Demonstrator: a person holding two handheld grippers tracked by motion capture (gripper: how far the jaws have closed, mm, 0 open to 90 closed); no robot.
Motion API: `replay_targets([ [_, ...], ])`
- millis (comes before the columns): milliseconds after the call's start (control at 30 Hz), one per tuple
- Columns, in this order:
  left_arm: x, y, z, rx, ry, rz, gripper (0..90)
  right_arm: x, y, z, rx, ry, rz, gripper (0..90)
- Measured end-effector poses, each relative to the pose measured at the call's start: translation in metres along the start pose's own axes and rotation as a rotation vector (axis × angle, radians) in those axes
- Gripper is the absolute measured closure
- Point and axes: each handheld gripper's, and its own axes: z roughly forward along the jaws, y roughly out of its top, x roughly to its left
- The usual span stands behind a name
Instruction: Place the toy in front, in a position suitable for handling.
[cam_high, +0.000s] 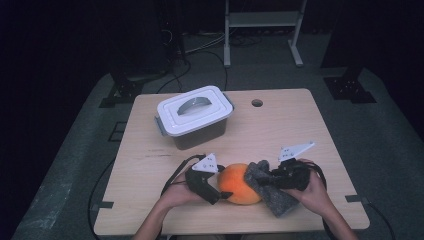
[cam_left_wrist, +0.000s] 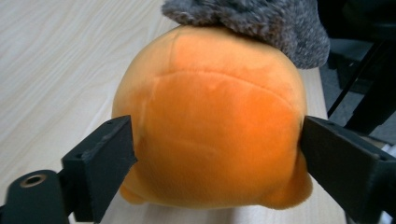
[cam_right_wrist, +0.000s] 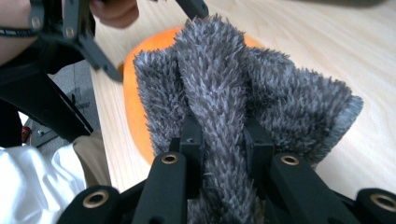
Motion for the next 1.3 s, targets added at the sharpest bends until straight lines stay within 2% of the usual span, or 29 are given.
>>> replay_targets([
  [33, -0.001, 0.0, 0.0, -0.001, -0.007, 0.003, 14.7, 0.0, -0.004, -0.001, 0.005, -0.003, 0.006, 73.8],
  [100, -0.003, 0.002, 0.001, -0.006, 0.011, 0.027, 21.8, 0.0, -0.009, -0.004, 0.026, -0.016, 0.009, 73.8],
  [200, -0.007, 0.008, 0.0, -0.039, 0.035, 0.036, 27.3, 0.003, -0.008, -0.013, 0.029, -0.047, -0.005, 74.1],
  [267, -0.011, 0.013, 0.001, -0.07, 0.047, 0.041, 31.5, 0.008, 0.0, -0.019, 0.005, -0.045, -0.021, 74.1],
  [333, -0.016, 0.018, 0.004, -0.079, 0.046, 0.061, 31.4, 0.016, 0.013, -0.021, -0.013, -0.034, -0.054, 74.1],
  [467, -0.023, 0.022, 0.008, -0.078, 0.047, 0.087, 29.8, 0.029, 0.038, -0.01, 0.01, -0.027, -0.125, 74.0],
  [567, -0.023, 0.02, 0.007, -0.054, 0.059, 0.097, 28.7, 0.033, 0.047, 0.0, 0.044, -0.031, -0.148, 74.1],
  [667, -0.018, 0.016, 0.005, -0.062, 0.068, 0.08, 25.6, 0.029, 0.043, 0.006, 0.063, -0.033, -0.138, 74.3],
  [800, -0.011, 0.013, 0.006, -0.055, 0.047, 0.011, 17.9, 0.023, 0.031, 0.004, 0.053, -0.011, -0.108, 74.4],
  [867, -0.01, 0.013, 0.007, -0.048, 0.033, 0.0, 17.9, 0.022, 0.025, 0.002, 0.057, -0.01, -0.1, 74.4],
  [1000, -0.014, 0.015, 0.008, -0.049, 0.029, 0.023, 22.1, 0.022, 0.023, -0.006, 0.083, -0.01, -0.092, 74.3],
  [1200, -0.019, 0.014, 0.009, -0.029, 0.02, 0.103, 24.2, 0.028, 0.049, -0.011, 0.041, -0.027, -0.135, 74.3],
  [1300, -0.016, 0.011, 0.007, -0.028, 0.016, 0.086, 24.0, 0.021, 0.053, -0.005, 0.061, -0.032, -0.116, 74.3],
])
